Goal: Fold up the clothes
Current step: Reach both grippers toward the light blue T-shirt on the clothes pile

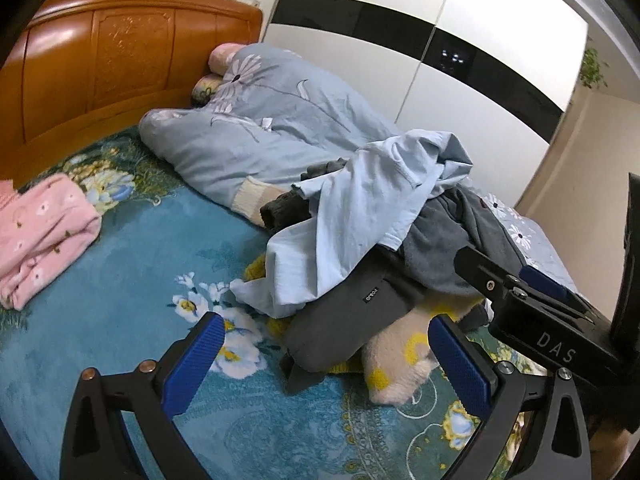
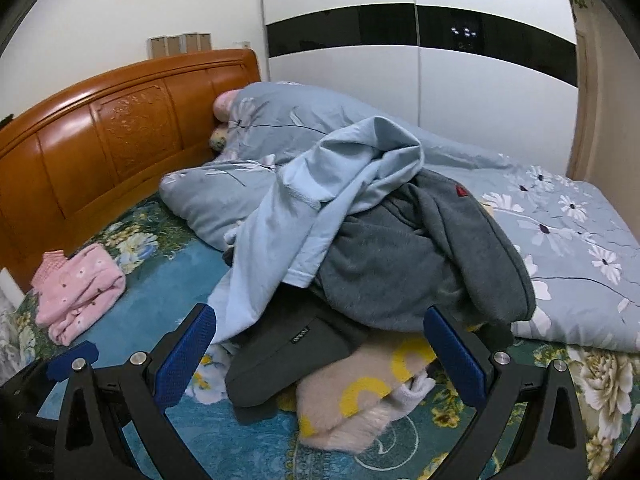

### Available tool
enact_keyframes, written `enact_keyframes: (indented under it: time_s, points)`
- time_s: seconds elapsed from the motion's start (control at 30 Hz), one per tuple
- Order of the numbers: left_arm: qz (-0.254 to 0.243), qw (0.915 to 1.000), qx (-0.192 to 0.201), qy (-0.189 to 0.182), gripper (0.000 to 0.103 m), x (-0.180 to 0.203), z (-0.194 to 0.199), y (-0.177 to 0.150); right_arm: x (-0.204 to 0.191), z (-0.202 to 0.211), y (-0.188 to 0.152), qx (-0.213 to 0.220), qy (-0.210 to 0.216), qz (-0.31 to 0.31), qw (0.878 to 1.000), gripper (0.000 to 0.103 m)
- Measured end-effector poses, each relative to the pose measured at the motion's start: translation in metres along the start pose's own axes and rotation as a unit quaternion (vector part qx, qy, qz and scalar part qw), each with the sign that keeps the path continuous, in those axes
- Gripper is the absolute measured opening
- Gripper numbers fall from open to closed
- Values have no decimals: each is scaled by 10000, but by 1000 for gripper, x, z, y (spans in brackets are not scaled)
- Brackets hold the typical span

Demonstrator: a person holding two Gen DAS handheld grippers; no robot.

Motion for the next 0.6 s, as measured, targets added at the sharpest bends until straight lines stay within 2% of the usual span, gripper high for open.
enact_keyframes:
  time_s: [0.23,0.6]
  points:
    - [-150,9998,11,92,103,2,-4,0,3,-12,0,-145,-188,-24,9997,103]
    - [112,9997,-203,116,103,-6,-17,-3,2,-22,1,-254,-485,85,9985,103]
Point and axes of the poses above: each gripper's, at about its wrist camera, not at the fingertips, and z roughly against the way its jaws point, x to its right, y to its top, the point moved 6 cm from there along -z, roughly the way its jaws point, and after that the axes turned 9 degrees about -x, right-handed, at the moved point
